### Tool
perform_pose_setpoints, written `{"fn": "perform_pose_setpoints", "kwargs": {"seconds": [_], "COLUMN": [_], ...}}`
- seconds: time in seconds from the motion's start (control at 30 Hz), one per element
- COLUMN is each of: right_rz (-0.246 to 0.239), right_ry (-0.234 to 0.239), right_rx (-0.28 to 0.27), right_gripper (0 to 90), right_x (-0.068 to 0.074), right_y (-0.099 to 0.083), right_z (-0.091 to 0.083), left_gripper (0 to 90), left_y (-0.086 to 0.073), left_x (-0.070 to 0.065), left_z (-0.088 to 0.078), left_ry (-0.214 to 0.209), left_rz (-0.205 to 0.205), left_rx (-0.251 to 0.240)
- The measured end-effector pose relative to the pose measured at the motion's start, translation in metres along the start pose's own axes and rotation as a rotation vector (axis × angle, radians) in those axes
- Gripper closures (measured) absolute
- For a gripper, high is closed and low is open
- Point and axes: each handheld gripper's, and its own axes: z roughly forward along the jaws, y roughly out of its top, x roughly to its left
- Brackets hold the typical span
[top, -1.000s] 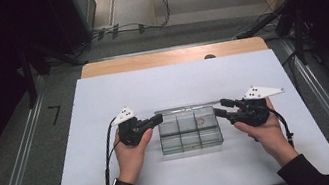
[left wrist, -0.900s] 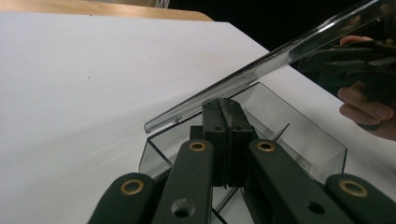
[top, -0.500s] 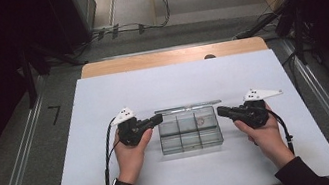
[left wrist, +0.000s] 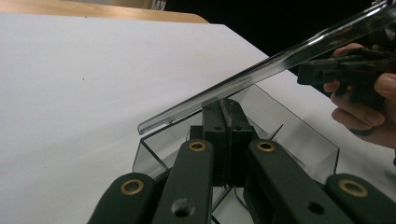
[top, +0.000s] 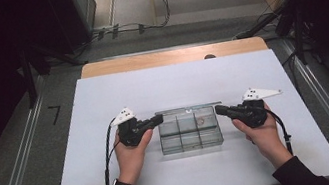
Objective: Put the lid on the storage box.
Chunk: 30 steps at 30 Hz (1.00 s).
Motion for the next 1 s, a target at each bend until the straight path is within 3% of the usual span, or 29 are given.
{"fn": "perform_pose_setpoints", "kwargs": {"seconds": [0.6,1.0], "right_rz": [-0.020,-0.036], "right_ry": [0.009,0.007], "right_rx": [-0.015,-0.010], "right_gripper": [88.0,88.0], "right_x": [0.005,0.011], "right_y": [-0.002,-0.009], "right_z": [-0.007,-0.012], "left_gripper": [89.1,89.2], "left_y": [-0.003,-0.010], "left_x": [-0.005,-0.008], "left_z": [-0.007,-0.011], "left_ry": [-0.014,-0.027], "left_rz": [0.011,-0.005], "left_rx": [0.000,0.002]}}
